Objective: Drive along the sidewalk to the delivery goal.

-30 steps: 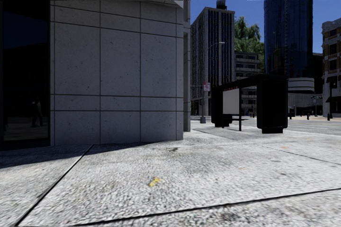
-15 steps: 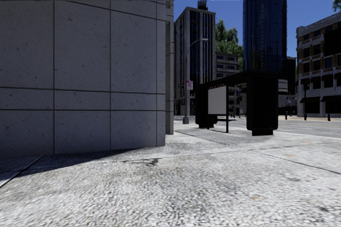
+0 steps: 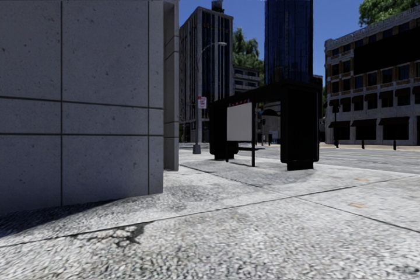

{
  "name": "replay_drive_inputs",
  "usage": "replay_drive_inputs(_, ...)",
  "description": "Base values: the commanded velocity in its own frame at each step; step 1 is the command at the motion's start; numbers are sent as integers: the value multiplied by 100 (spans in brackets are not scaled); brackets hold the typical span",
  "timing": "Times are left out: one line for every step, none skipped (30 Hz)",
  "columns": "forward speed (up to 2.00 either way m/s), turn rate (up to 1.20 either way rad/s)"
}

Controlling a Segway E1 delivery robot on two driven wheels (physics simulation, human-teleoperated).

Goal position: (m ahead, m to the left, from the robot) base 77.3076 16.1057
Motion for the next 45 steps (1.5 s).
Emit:
replay_drive_inputs(200,-41)
replay_drive_inputs(200,-41)
replay_drive_inputs(200,-41)
replay_drive_inputs(200,-41)
replay_drive_inputs(200,-41)
replay_drive_inputs(200,-41)
replay_drive_inputs(200,-39)
replay_drive_inputs(200,0)
replay_drive_inputs(200,0)
replay_drive_inputs(200,0)
replay_drive_inputs(200,0)
replay_drive_inputs(200,0)
replay_drive_inputs(200,0)
replay_drive_inputs(200,0)
replay_drive_inputs(200,0)
replay_drive_inputs(200,0)
replay_drive_inputs(200,0)
replay_drive_inputs(200,0)
replay_drive_inputs(200,0)
replay_drive_inputs(200,0)
replay_drive_inputs(200,0)
replay_drive_inputs(200,0)
replay_drive_inputs(200,0)
replay_drive_inputs(200,0)
replay_drive_inputs(200,0)
replay_drive_inputs(200,7)
replay_drive_inputs(200,10)
replay_drive_inputs(200,10)
replay_drive_inputs(200,12)
replay_drive_inputs(200,17)
replay_drive_inputs(200,18)
replay_drive_inputs(200,18)
replay_drive_inputs(200,19)
replay_drive_inputs(200,19)
replay_drive_inputs(200,19)
replay_drive_inputs(200,19)
replay_drive_inputs(200,19)
replay_drive_inputs(200,19)
replay_drive_inputs(200,19)
replay_drive_inputs(200,19)
replay_drive_inputs(200,19)
replay_drive_inputs(200,19)
replay_drive_inputs(200,19)
replay_drive_inputs(200,19)
replay_drive_inputs(200,19)
